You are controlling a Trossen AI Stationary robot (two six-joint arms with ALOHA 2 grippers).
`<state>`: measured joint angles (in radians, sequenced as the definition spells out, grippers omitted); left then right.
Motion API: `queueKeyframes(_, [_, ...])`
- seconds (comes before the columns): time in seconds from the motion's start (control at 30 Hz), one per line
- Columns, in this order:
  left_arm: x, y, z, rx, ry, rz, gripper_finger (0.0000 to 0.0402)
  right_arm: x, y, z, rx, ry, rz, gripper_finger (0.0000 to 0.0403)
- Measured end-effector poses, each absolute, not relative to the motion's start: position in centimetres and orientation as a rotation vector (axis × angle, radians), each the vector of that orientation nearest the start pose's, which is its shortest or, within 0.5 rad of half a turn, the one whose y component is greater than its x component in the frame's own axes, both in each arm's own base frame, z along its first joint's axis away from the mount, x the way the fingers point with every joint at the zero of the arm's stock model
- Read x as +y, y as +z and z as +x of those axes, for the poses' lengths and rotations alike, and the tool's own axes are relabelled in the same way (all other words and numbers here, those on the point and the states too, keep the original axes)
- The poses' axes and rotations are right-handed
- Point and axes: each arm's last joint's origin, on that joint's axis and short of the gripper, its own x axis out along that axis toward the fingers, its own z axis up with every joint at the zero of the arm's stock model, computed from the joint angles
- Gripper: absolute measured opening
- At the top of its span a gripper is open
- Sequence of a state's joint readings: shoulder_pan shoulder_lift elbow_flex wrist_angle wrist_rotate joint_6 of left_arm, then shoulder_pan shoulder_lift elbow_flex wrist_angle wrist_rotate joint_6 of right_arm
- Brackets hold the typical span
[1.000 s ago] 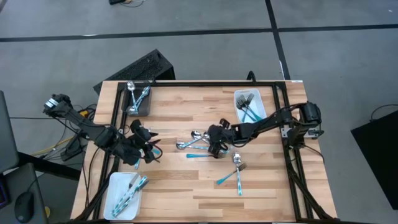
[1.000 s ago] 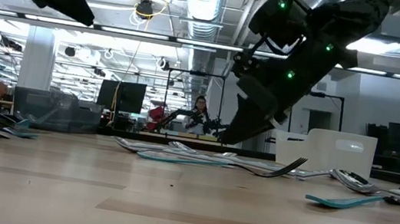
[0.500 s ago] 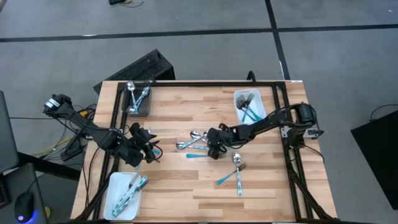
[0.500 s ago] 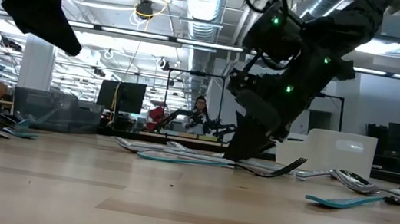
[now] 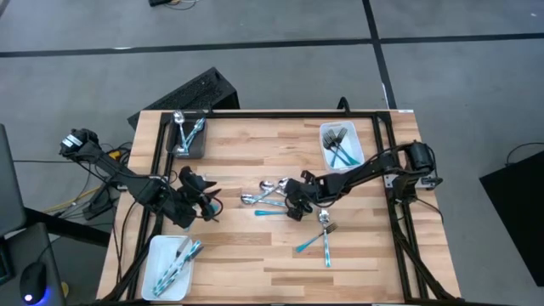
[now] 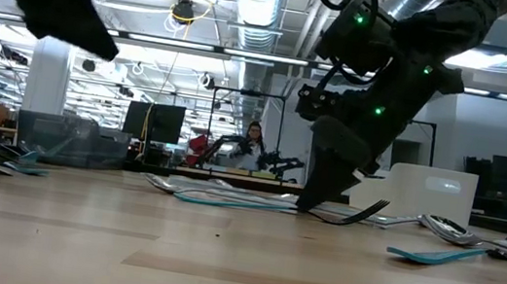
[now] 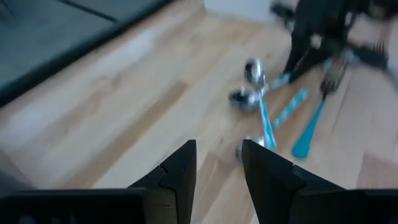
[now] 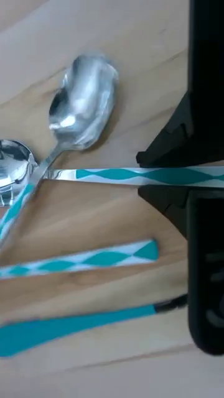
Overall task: Sort silverware by color (type)
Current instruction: Put the light blue spoon into the black bin
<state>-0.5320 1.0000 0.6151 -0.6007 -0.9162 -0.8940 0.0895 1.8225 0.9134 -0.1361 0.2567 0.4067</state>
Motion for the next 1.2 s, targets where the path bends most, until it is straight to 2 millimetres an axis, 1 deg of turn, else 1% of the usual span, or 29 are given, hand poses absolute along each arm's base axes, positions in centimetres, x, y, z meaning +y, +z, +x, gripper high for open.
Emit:
queueKeyframes(0.07, [-6.9,22.1,16.4,0.441,0.655,-0.192,0.0116,2.0,12.0,33.0,0.98,-0.382,0.221,0.0052])
queueKeyframes(0.13, [-6.9,22.4,16.6,0.411,0.663,-0.166,0.0116,2.0,12.0,33.0,0.976,-0.395,0.244,0.0052])
queueKeyframes(0.27, [-6.9,22.5,16.6,0.397,0.676,-0.137,0.0116,2.9,12.9,32.1,1.016,-0.381,0.222,0.0057])
queueKeyframes(0.37, [-6.8,22.5,16.6,0.394,0.681,-0.135,0.0116,3.7,14.6,31.2,1.065,-0.304,0.276,0.0057])
queueKeyframes(0.47, [-6.6,22.5,16.6,0.392,0.692,-0.137,0.0116,3.7,16.5,30.8,1.026,-0.28,0.346,0.0057])
queueKeyframes(0.57, [-6.5,22.5,16.7,0.384,0.702,-0.151,0.0116,3.3,18.6,30.3,0.949,-0.287,0.361,0.0058])
queueKeyframes(0.67, [-6.7,22.6,17.0,0.354,0.708,-0.177,0.0116,3.0,20.8,30.1,0.809,-0.331,0.33,0.0058])
queueKeyframes(0.73, [-6.8,22.6,17.4,0.317,0.728,-0.188,0.0116,3.1,21.9,30.2,0.708,-0.378,0.286,0.0058])
queueKeyframes(0.8, [-7.0,22.4,17.8,0.307,0.74,-0.159,0.0116,3.5,22.9,30.6,0.597,-0.404,0.211,0.0058])
queueKeyframes(0.93, [-7.3,21.9,19.4,0.311,0.732,-0.114,0.0118,4.8,24.0,31.6,0.431,-0.401,0.053,0.0059])
queueKeyframes(1.07, [-7.3,21.5,21.3,0.33,0.68,-0.056,0.0123,6.1,23.8,32.8,0.341,-0.441,-0.113,0.0059])
queueKeyframes(1.2, [-7.0,22.0,23.3,0.28,0.605,-0.051,0.0128,6.9,22.5,33.8,0.322,-0.564,-0.294,0.006])
